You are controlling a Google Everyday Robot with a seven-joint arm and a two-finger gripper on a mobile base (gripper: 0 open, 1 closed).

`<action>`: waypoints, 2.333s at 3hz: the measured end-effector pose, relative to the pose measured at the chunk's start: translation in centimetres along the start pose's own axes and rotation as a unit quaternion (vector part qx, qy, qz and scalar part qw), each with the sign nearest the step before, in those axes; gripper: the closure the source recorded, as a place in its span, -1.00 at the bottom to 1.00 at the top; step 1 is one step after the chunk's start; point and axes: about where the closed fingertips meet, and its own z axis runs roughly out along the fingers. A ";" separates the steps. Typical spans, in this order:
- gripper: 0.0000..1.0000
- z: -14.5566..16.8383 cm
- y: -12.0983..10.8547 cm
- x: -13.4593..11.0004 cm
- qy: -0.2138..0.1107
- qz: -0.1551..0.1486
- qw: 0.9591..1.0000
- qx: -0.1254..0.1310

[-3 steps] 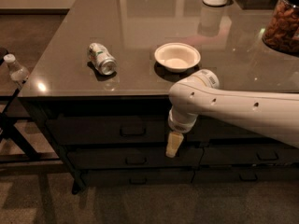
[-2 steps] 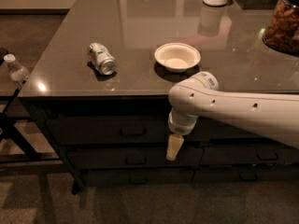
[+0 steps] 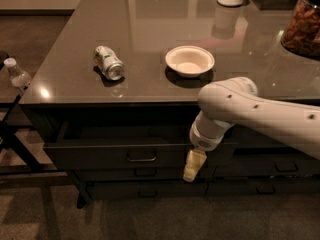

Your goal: Open top drawer

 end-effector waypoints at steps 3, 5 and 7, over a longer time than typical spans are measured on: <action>-1.00 1.0 3.0 1.5 -0.008 0.028 0.999 -0.040; -1.00 0.6 7.0 3.5 -0.006 0.049 0.996 -0.074; -1.00 -4.2 12.0 6.9 -0.017 0.077 0.994 -0.079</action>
Offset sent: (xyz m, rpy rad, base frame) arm -0.0113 -0.0002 0.0063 0.0493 0.0219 -0.0263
